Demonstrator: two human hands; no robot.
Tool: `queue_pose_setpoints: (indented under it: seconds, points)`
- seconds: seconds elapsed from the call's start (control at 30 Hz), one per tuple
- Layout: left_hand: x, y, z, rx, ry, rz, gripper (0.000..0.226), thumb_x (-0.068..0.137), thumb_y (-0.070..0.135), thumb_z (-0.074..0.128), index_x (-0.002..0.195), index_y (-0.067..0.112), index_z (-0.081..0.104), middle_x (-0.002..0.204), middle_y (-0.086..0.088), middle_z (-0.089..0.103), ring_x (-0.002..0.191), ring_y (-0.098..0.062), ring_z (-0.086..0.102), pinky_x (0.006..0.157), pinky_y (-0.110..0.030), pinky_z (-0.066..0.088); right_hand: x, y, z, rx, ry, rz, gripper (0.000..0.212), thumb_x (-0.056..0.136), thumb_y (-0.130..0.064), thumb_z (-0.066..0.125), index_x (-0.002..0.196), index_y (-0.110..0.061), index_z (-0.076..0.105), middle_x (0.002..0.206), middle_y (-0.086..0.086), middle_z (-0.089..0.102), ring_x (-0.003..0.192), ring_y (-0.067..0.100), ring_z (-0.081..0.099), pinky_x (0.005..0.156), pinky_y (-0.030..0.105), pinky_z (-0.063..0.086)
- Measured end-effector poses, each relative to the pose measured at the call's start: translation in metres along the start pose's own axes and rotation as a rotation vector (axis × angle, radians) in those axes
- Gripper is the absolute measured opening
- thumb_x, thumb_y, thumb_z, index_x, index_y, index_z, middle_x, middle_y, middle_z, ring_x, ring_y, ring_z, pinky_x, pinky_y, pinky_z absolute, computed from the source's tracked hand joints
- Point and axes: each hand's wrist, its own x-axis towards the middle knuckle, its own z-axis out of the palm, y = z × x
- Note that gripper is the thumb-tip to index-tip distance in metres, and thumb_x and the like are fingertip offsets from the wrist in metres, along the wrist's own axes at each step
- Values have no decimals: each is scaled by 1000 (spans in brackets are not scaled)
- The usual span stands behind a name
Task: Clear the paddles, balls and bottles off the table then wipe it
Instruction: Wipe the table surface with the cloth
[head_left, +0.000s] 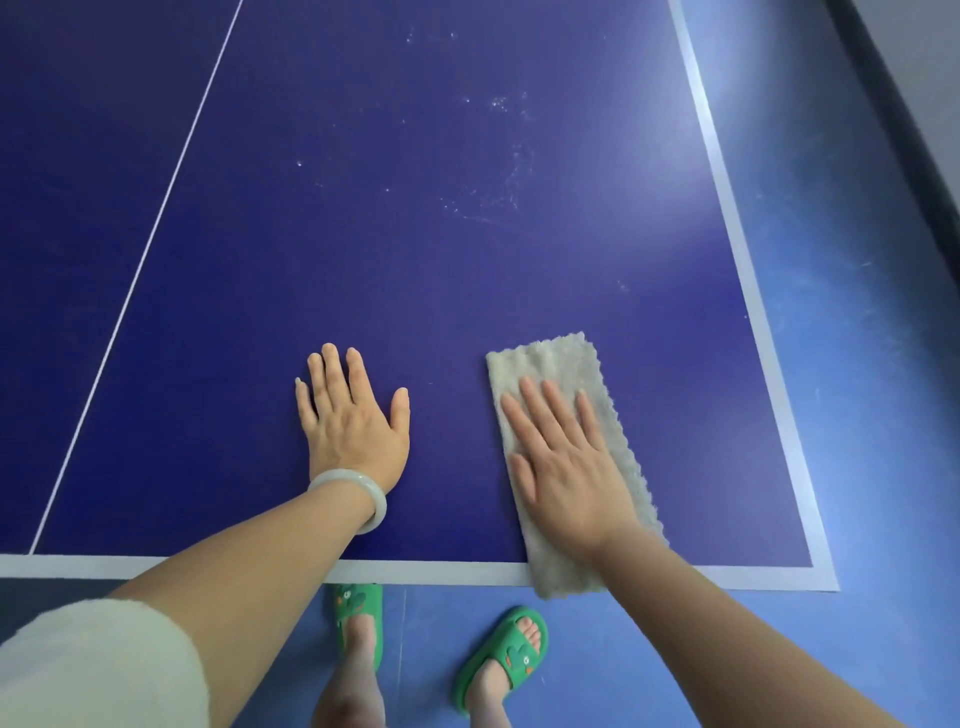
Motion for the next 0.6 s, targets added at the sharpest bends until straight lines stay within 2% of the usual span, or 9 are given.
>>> queue_pose_setpoints:
  seconds: [0.1,0.17,0.23,0.3,0.37,0.43,0.5,0.57,0.6]
  points:
    - [0,1,0,-1,1,3,72,100,51,20,157,8,11,164,-14,6,152,-30,2,123,-48,4,-29,55,-5,-20,28,-34,58,101,-37,30,157,-25,22,165,-4,14,153,17,7,123,48,12]
    - [0,1,0,-1,-1,7,71,100,50,20,157,9,11,164,-14,6,152,-30,1,123,-49,4,-28,93,-12,-33,34,147,59,99,-38,26,157,-25,22,165,-3,16,153,16,8,123,47,10]
    - [0,0,1,-1,4,6,70,100,49,21,156,8,10,164,-14,5,152,-29,1,123,-48,4,-14,109,-16,-1,40,395,62,98,-40,17,158,-27,16,166,-3,10,153,15,2,124,45,3]
    - [1,0,2,-10,9,-2,70,100,48,23,156,7,12,164,-15,6,152,-29,1,123,-48,3,9,93,-15,36,71,627,64,97,-40,11,159,-25,7,166,-1,2,153,18,-4,123,46,-3]
    - [0,0,1,-15,11,-5,69,101,46,25,156,7,14,164,-15,7,152,-30,3,123,-48,4,34,57,-11,71,94,718,63,99,-38,11,159,-21,3,166,3,-2,153,22,-6,123,49,-5]
    - [0,1,1,-9,8,0,69,101,46,25,156,7,14,164,-15,7,152,-30,2,123,-48,4,47,13,-3,74,115,557,62,100,-36,16,159,-18,11,166,5,5,153,23,0,123,51,-1]
    - [0,1,0,-3,0,-2,69,101,46,24,156,7,13,164,-15,6,152,-29,2,123,-48,4,38,-17,2,58,82,247,60,100,-35,21,158,-20,20,165,3,12,153,22,4,123,51,5]
    - [0,0,1,7,8,-1,68,101,47,22,156,8,12,164,-14,6,152,-29,2,123,-48,4,11,-12,2,59,29,35,57,102,-35,26,157,-23,22,165,0,14,153,20,4,123,50,8]
    - [0,0,2,6,10,-3,68,101,46,22,156,8,12,164,-14,6,152,-29,2,123,-48,4,-4,2,0,61,13,-1,56,102,-35,28,157,-24,23,165,-2,15,153,19,6,123,50,9]
